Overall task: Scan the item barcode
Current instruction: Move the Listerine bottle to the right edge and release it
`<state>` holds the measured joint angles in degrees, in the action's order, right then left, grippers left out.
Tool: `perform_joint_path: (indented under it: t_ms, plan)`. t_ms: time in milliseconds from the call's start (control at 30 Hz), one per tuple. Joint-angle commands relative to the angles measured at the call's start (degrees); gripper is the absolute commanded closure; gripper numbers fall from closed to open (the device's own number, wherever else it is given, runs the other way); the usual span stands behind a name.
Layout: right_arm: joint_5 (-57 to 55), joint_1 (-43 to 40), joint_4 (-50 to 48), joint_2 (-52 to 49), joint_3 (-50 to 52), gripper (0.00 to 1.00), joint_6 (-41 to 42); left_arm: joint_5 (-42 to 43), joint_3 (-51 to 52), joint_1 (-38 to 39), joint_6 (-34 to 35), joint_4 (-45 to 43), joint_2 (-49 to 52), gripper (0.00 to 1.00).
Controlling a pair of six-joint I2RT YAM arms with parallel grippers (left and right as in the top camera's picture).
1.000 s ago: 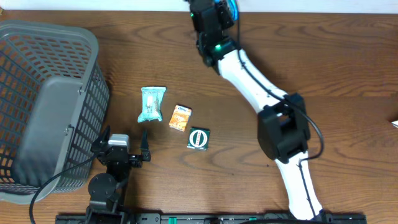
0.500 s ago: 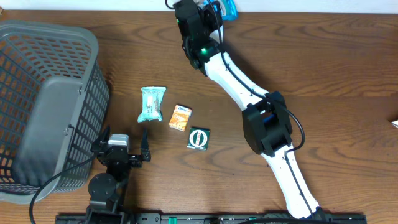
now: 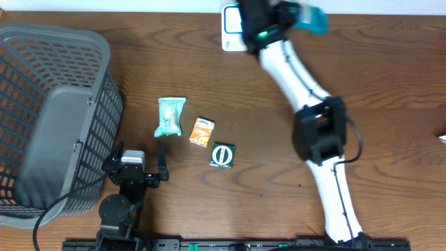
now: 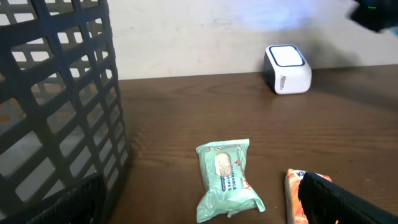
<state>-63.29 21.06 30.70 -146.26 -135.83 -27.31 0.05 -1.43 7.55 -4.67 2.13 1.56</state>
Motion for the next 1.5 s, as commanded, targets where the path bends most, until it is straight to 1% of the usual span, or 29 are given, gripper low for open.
perform_joint_path:
  t_ms: [0, 67, 233, 333, 433, 567, 733, 800, 867, 900, 933, 967, 1000, 1100, 1167, 1233, 1467]
  plan:
    - [-5.3, -6.1, 4.6, 1.3, -1.6, 0.86, 8.1, -0.7, 1.2, -0.1, 0.3, 2.1, -0.1, 0.02]
    - [-4.8, -9.4, 8.3, 1.3, -1.6, 0.86, 10.3, -0.7, 1.2, -0.1, 0.3, 2.1, -0.1, 0.02]
    - [1.4, -18.2, 16.7, 1.3, -1.5, 0.88, 14.3, -0.7, 1.2, -0.1, 0.3, 2.1, -0.1, 0.02]
    - [6.8, -23.9, 21.0, 1.2, -1.1, 0.92, 17.9, -0.7, 1.2, -0.1, 0.3, 2.1, -0.1, 0.02]
    - [13.4, -28.8, 25.1, 1.2, -0.7, 0.91, 21.9, -0.7, 1.2, -0.1, 0.3, 2.1, -0.1, 0.02]
    - [18.6, -35.2, 27.2, 1.0, 0.2, 0.88, 25.2, -0.7, 1.2, -0.1, 0.3, 2.1, -0.1, 0.02]
    - [20.3, -41.5, 28.6, 0.7, 0.8, 0.87, 27.3, -0.7, 1.2, -0.1, 0.3, 2.1, -0.1, 0.02]
    - [20.4, -43.4, 28.8, 0.7, 1.0, 0.80, 28.3, -0.7, 1.2, -0.1, 0.3, 2.1, -0.1, 0.02]
    - [21.0, -44.9, 29.2, 0.7, 1.1, 0.70, 29.0, -0.7, 1.2, -0.1, 0.3, 2.1, -0.1, 0.02]
    - [21.9, -45.5, 29.5, 0.7, 1.1, 0.62, 29.1, -0.7, 1.2, -0.1, 0.3, 2.1, -0.1, 0.02]
    - [22.8, -46.0, 29.8, 0.7, 1.1, 0.51, 29.7, -0.7, 1.2, -0.1, 0.3, 2.1, -0.1, 0.02]
    - [23.5, -46.5, 30.3, 0.7, 1.1, 0.43, 31.0, -0.7, 1.2, -0.1, 0.3, 2.1, -0.1, 0.02]
    - [24.0, -46.9, 30.6, 0.7, 1.1, 0.39, 32.3, -0.7, 1.2, -0.1, 0.3, 2.1, -0.1, 0.03]
    - [27.6, -47.4, 31.1, 0.7, 1.1, 0.33, 33.7, -0.7, 1.2, -0.1, 0.3, 2.1, -0.1, 0.02]
    - [30.3, -47.4, 31.5, 0.7, 1.0, 0.19, 33.7, -0.7, 1.2, -0.1, 0.3, 2.1, -0.1, 0.02]
    - [32.2, -46.7, 32.0, 0.7, 0.8, 0.01, 33.7, -0.7, 1.2, -0.1, 0.3, 2.1, -0.1, 0.02]
    - [33.6, -42.0, 32.9, 3.7, 0.3, 0.01, 34.5, -0.7, 1.2, -0.1, 0.3, 2.1, -0.1, 0.02]
